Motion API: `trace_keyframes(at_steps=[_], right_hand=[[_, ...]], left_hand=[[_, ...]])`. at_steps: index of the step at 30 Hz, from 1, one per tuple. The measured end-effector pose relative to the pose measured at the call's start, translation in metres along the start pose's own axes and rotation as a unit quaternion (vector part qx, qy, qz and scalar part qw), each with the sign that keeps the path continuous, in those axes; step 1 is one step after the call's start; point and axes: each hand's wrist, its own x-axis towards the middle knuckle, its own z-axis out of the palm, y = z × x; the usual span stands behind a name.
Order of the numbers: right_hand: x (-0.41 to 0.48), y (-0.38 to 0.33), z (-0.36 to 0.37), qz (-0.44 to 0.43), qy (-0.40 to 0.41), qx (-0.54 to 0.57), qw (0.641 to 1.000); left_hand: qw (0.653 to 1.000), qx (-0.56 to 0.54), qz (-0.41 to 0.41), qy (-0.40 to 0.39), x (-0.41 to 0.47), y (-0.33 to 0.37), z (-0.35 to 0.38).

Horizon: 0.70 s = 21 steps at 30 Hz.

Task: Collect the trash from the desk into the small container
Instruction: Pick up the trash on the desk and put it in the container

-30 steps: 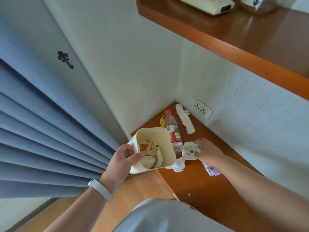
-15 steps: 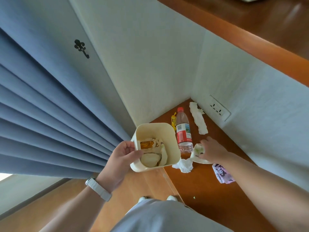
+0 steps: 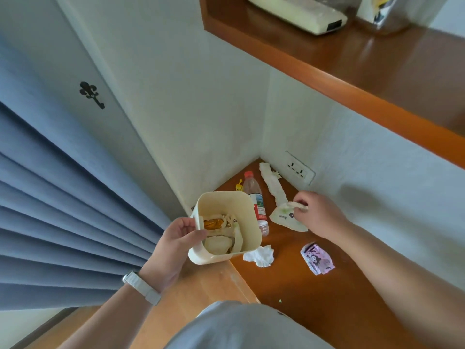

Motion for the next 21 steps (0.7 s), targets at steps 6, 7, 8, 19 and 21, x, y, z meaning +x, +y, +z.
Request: trace_keyframes(at_steps=[6,7,8,19,21], right_hand=[[-0.034,-0.07,-0.055,-0.14,0.129,0.086,0.978],[-0.033,-0.081,-0.055,-0.173,0.12,0.066,0.975],[-0.031,-0.09,-0.052,-0.209,0.113,0.034,0.971],[0.007,-0.126,0.019,-0.31,0.13,-0.206,0.919],[0.006,-0.131,0.024,-0.299,0.118,-0.226,0.919]], left_hand=[[0.999,-0.004,0.016,-0.046,0.007,0.008,0.008],[0.998,-0.001,0.018,-0.053,0.008,0.009,0.009],[0.998,0.0,0.019,-0.06,0.007,0.011,0.01],[0.997,-0.009,0.021,-0.08,-0.004,0.012,0.003],[0.997,-0.009,0.023,-0.075,-0.007,0.012,0.001]])
